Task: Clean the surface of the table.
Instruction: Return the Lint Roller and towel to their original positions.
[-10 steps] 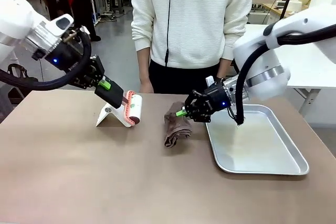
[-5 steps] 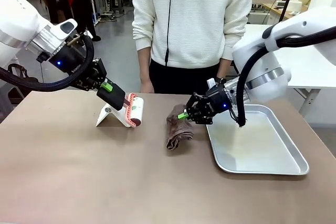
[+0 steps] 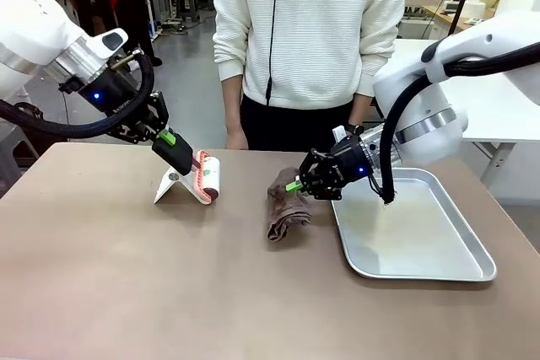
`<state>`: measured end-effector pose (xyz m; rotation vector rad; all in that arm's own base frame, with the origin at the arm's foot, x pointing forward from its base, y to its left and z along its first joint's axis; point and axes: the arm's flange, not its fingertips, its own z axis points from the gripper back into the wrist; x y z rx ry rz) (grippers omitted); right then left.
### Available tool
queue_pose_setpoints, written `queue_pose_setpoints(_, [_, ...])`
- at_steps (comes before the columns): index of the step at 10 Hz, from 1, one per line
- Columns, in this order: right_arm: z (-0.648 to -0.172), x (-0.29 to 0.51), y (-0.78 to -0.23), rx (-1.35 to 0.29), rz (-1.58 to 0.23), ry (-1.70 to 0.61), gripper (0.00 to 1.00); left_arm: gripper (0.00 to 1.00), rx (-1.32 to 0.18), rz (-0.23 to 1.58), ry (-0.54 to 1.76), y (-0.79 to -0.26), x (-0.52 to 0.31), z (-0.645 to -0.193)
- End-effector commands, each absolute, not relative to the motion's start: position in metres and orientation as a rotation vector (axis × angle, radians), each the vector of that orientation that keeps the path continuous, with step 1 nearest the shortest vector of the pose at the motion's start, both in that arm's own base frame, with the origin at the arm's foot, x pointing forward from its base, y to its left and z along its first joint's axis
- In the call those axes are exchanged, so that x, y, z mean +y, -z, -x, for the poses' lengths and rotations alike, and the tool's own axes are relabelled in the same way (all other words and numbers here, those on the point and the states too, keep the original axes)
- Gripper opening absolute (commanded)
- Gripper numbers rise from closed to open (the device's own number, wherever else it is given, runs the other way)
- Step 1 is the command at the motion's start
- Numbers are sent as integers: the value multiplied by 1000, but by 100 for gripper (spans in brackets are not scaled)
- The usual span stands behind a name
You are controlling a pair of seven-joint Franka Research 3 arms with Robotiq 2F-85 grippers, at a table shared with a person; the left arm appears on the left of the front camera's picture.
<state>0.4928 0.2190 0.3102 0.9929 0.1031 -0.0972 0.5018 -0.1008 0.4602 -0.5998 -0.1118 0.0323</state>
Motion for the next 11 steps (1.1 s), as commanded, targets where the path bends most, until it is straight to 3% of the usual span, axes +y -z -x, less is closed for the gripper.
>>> queue_pose_setpoints(1, [-493,221,-312,101,-1002,99,12,22,-76,552,-65,-469,-112,-536])
queue_pose_setpoints(4, [-493,221,-312,101,-1002,99,12,22,-51,474,-47,-457,-120,-562])
queue_pose_setpoints(11, [-493,221,-312,101,-1002,99,12,22,7,424,17,-440,-132,-566])
